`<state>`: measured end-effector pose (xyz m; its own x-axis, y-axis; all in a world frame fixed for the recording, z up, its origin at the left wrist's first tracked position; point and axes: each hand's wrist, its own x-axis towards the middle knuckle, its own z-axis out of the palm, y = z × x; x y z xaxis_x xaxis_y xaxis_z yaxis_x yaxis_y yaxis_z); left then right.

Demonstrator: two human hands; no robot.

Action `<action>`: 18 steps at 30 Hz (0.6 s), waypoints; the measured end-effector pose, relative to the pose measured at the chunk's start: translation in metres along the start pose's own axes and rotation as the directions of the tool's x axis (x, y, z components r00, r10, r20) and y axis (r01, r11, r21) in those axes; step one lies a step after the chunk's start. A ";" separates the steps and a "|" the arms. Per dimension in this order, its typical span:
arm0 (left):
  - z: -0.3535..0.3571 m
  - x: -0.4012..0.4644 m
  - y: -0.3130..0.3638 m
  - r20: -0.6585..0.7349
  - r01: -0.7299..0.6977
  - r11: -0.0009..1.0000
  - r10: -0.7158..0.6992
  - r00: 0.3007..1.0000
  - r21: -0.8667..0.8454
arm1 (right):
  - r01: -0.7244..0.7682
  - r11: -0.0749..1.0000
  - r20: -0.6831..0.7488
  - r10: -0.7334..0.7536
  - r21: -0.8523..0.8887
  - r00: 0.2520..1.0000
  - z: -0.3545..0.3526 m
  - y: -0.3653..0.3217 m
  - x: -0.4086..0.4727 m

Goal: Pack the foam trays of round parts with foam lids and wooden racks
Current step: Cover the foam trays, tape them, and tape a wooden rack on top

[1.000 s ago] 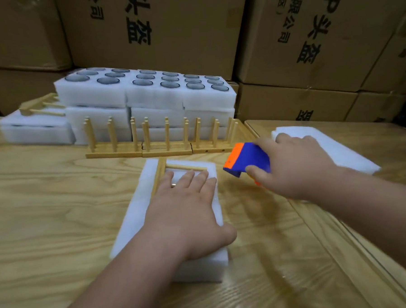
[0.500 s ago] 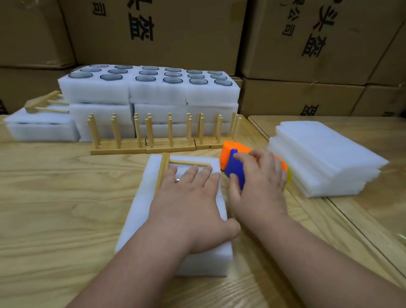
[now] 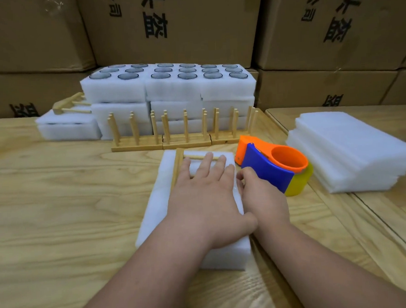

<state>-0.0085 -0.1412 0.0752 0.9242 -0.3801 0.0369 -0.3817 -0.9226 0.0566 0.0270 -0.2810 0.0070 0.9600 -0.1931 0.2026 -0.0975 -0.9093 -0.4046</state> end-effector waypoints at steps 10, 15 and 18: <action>-0.003 -0.015 0.009 0.055 0.202 0.971 -0.196 0.979 -0.128 | 0.160 0.984 0.023 -0.159 -0.073 0.987 0.001 -0.004 -0.004; 0.002 -0.029 -0.040 0.015 0.231 0.963 -0.231 0.973 -0.138 | 0.178 0.977 -0.082 -0.188 -0.118 0.979 0.008 -0.002 -0.004; 0.002 -0.034 -0.086 -0.004 0.302 0.946 -0.305 0.952 -0.117 | 0.165 0.977 -0.088 -0.178 -0.137 0.980 0.008 -0.004 -0.002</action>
<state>-0.0065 -0.0489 0.0670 0.9965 -0.0807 0.0218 -0.0833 -0.9798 0.1819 0.0274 -0.2736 0.0007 0.9351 -0.0604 0.3492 0.0269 -0.9704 -0.2401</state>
